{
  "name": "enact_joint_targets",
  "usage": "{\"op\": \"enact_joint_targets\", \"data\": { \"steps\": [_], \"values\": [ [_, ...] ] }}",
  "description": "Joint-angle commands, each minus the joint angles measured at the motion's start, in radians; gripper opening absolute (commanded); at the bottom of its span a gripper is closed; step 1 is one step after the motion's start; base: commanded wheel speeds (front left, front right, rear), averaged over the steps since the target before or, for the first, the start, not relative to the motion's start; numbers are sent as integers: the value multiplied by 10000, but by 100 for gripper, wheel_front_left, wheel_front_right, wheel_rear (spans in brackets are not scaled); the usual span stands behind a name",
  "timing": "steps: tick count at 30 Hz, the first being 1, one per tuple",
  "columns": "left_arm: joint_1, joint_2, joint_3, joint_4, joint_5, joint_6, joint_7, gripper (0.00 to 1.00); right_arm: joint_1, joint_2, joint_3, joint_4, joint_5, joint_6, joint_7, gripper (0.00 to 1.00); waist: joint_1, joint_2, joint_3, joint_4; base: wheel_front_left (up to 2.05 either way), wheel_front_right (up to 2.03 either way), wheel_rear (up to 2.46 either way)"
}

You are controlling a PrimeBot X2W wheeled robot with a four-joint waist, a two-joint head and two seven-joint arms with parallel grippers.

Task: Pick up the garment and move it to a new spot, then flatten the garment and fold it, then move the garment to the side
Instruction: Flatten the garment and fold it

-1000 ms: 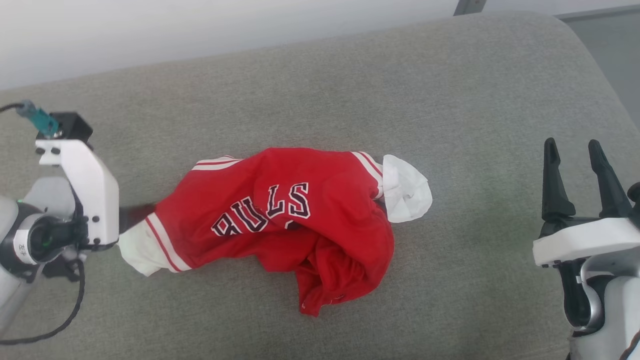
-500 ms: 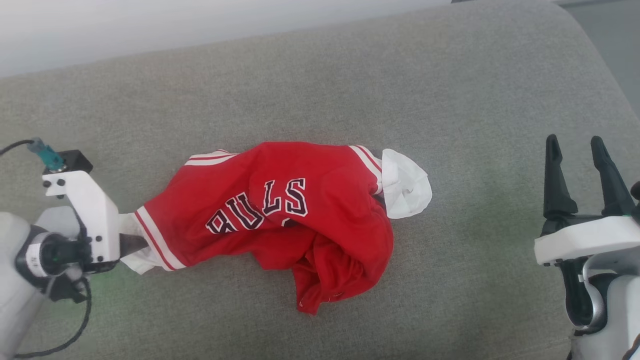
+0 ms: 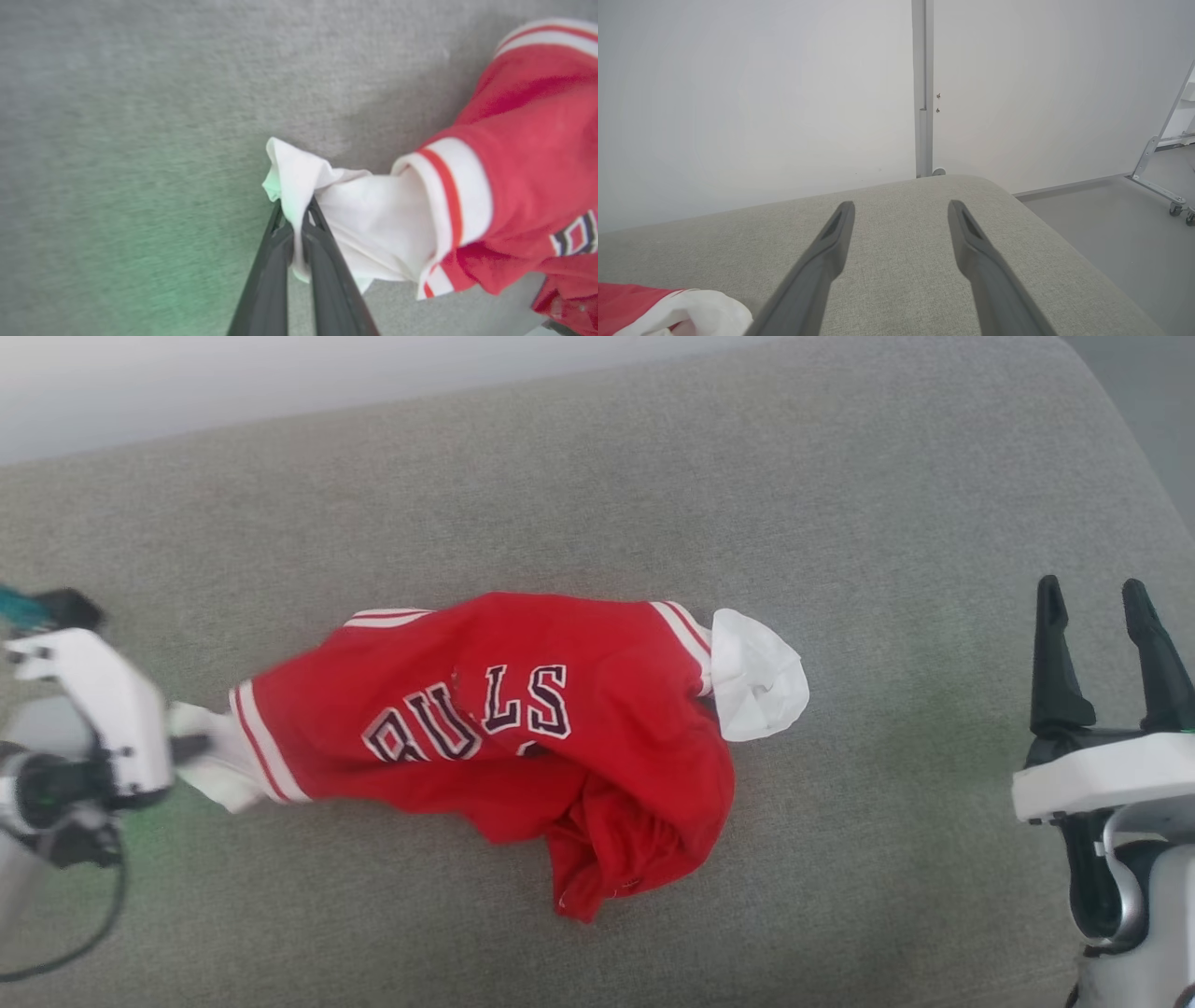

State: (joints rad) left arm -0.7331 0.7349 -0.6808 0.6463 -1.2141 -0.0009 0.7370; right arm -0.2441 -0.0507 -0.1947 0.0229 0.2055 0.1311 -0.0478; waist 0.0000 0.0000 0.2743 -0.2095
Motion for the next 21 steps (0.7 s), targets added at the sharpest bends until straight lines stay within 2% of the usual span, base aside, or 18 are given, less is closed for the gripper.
{"op": "enact_joint_targets", "data": {
  "steps": [1,4,12,20,21],
  "values": [
    [-21,301,98,114,160,-5,-186,0,82,4,-53,-51,3,-5,14,100,0,0,-50,58,0,0,0],
    [12,700,319,-219,181,20,-438,0,111,7,-168,-94,-6,-5,42,100,0,0,-110,154,0,0,0],
    [1175,1669,803,-865,-508,823,-347,0,185,4,-242,-158,70,-5,91,100,0,0,-134,332,0,0,0],
    [2624,1421,574,-1632,-1015,1027,-172,0,57,4,-182,-14,178,-5,-41,100,0,0,-13,377,0,0,0],
    [2641,1441,575,-1701,-1012,1013,-191,27,36,4,-176,4,181,-5,-52,100,0,0,-13,376,0,0,0]
  ]
}}
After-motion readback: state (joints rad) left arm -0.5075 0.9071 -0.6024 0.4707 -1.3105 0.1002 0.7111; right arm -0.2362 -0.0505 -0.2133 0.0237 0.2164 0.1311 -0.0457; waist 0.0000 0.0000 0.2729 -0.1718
